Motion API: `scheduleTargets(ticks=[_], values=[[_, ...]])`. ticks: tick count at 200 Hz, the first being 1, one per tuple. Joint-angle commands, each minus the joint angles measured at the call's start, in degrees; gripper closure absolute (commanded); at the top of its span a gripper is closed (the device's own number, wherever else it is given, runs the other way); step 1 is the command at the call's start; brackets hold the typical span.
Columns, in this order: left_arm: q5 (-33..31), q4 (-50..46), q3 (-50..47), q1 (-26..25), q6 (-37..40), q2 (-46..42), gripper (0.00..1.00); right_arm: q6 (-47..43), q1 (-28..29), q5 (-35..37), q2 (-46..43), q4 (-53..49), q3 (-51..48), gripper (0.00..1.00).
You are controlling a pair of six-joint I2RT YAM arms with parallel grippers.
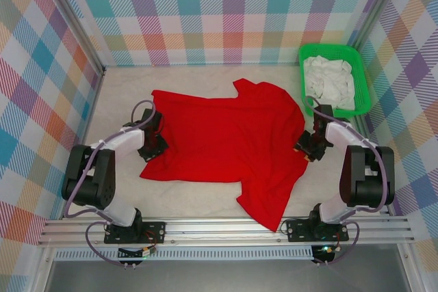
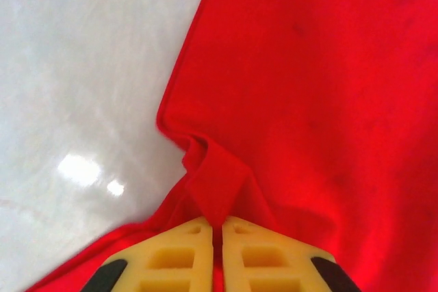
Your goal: Fold and stack the t-shirts
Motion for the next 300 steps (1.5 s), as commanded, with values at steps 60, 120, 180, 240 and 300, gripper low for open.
scheduleTargets(ticks=[60, 120, 180, 240, 300], values=[[-7.48, -14.62, 26.07, -0.37, 3.9, 4.84, 0.82, -12.03, 6.04, -14.34, -1.2, -2.36, 14.86, 0.52], [0.35, -8.16, 35.82, -0.31, 1.16, 23.34, 0.87, -11.96, 11.49, -11.61, 21.39, -6.89, 36.2, 0.53], [-2.31, -4.18, 29.68, -0.27, -5.23, 26.32, 0.89, -6.54, 14.6, -11.27, 33.69, -5.3, 40.47, 0.54], [-4.18, -3.17, 19.99, 2.23, -4.71, 23.18, 0.89, -3.43, 17.54, -11.67, 32.12, -0.69, 31.48, 0.54], [-6.75, -6.01, 18.34, 2.94, -3.18, 17.38, 0.89, -4.41, 18.7, -13.17, 26.24, -2.0, 30.71, 0.53]])
